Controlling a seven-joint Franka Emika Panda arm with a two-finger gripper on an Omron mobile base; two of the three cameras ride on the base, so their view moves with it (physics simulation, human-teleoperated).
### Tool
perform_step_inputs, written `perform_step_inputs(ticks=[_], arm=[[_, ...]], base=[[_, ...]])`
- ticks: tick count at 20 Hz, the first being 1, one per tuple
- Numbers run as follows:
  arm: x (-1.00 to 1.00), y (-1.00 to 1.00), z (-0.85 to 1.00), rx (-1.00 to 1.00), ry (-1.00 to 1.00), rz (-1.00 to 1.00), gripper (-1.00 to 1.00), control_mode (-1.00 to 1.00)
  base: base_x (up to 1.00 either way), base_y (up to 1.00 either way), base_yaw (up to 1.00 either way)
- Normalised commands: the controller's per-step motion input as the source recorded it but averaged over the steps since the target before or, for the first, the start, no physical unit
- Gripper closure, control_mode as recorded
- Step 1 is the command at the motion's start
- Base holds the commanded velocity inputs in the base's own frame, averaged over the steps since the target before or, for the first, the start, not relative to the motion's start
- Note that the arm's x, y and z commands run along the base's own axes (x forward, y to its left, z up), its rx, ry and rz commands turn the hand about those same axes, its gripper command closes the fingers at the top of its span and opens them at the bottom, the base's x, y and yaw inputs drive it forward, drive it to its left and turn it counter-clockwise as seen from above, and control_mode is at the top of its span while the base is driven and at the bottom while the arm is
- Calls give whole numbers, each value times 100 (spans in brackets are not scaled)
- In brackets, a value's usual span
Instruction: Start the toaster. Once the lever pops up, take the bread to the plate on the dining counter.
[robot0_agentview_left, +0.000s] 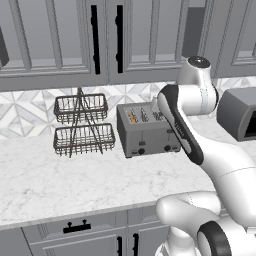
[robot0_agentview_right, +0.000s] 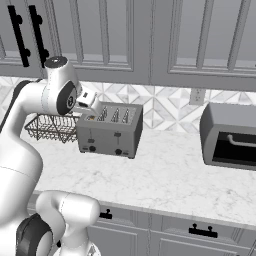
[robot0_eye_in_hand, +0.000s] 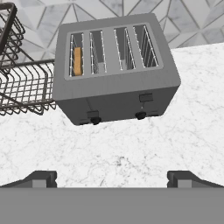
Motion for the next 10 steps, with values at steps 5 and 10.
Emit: perform_step_inputs(ticks=[5, 10], arm=[[0, 0, 0, 0, 0, 0, -100, -100], [0, 0, 0, 0, 0, 0, -100, -100]], base=[[0, 0, 0], [0, 0, 0]])
